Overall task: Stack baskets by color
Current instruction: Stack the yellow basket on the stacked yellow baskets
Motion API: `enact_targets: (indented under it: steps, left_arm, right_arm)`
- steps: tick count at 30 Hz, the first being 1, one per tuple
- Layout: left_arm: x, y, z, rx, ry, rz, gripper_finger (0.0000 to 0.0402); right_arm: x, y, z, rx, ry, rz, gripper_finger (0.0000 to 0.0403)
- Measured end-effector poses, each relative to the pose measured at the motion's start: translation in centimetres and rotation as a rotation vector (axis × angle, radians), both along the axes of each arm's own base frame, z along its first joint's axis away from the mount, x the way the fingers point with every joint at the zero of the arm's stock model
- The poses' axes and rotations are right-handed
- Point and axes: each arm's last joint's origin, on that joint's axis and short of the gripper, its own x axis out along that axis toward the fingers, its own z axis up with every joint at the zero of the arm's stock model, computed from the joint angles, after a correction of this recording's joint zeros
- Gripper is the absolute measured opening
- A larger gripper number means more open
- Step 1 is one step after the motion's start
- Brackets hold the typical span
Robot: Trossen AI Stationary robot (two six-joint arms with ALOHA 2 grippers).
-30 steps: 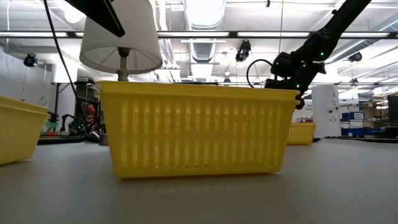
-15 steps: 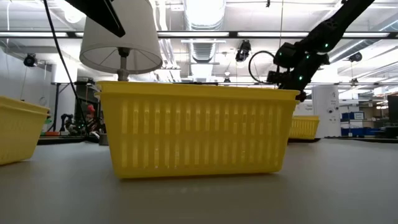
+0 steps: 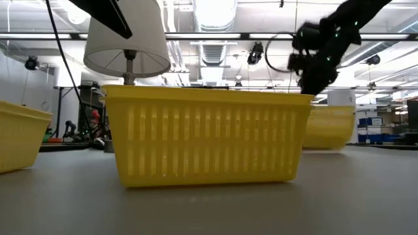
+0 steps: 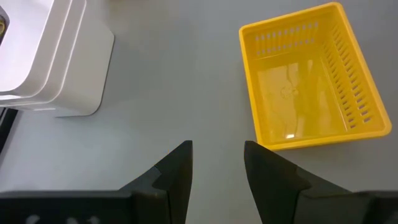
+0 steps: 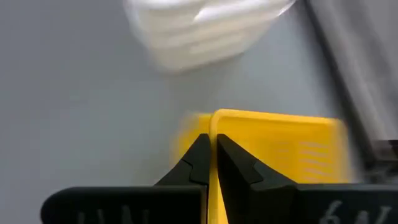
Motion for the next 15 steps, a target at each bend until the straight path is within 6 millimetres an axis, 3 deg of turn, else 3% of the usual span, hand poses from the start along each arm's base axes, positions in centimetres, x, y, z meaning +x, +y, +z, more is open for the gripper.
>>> enact_targets:
  steps: [2, 5, 15]
  left_arm:
    - [0.0, 0.0, 0.0, 0.001, 0.000, -0.001, 0.0129]
    - [0.0, 0.0, 0.0, 0.008, 0.002, -0.006, 0.0129]
    - [0.1, 0.0, 0.1, 0.014, -0.009, -0.007, 0.0129]
  right_arm:
    - [0.6, 0.8, 0.4, -0.046, 0.008, -0.047, 0.0008]
    - [1.1, 2.6, 0.2, 0.001, 0.012, 0.034, 0.0008]
    - [2.6, 8.2, 2.3, -0.285, 0.058, 0.034, 0.0008]
